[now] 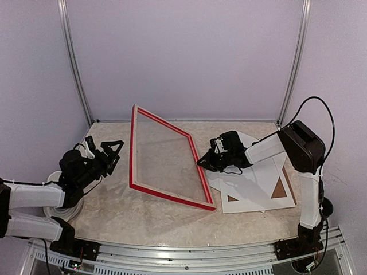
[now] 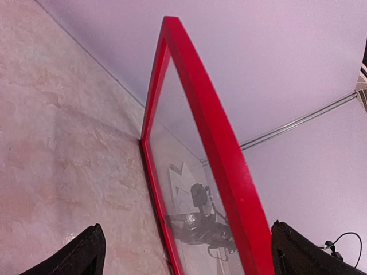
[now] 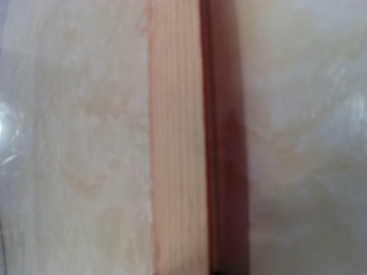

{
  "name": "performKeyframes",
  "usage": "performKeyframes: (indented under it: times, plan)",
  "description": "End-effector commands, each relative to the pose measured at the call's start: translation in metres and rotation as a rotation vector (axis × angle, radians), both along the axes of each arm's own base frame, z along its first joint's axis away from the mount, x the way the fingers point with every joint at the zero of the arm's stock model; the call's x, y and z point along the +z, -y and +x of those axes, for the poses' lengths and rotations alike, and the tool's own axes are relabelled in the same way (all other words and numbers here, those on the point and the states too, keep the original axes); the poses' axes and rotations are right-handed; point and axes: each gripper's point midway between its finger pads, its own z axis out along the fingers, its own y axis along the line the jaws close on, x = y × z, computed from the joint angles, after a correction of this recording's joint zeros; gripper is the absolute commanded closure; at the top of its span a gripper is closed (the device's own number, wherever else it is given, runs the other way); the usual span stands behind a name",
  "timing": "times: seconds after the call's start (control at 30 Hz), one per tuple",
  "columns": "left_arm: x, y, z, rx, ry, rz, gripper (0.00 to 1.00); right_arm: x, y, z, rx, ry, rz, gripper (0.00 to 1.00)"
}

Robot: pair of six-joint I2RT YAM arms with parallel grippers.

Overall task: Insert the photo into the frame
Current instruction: Adjust the frame body at the center of the board.

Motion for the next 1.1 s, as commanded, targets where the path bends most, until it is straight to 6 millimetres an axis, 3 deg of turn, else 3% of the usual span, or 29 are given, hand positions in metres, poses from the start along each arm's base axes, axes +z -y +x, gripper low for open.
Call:
performKeyframes:
  times: [0.0,0.13,0.37,0.57,0.93,1.07]
  plan:
    - [0.048,-0.004,0.006,0.045,0.102,0.056,0.01,0.014,-0.005,0.006,0.009,0.011,0.043,0.98]
    - [0.063,0.008,0.008,-0.010,0.117,0.063,0.01,0.015,-0.004,0.006,0.007,0.017,0.037,0.98]
    - [0.051,0.042,0.021,-0.095,0.040,0.169,0.03,0.018,-0.004,0.006,0.008,0.025,0.032,0.98]
    - [0.049,0.049,0.028,-0.084,0.011,0.272,0.19,0.021,-0.004,0.007,0.006,0.039,0.020,0.98]
    - [0.035,0.053,0.033,-0.108,-0.068,0.356,0.33,0.018,-0.003,0.006,0.000,0.062,-0.041,0.96]
    - [0.031,0.050,0.032,-0.108,-0.087,0.352,0.49,0.017,-0.004,0.005,-0.001,0.065,-0.043,0.96]
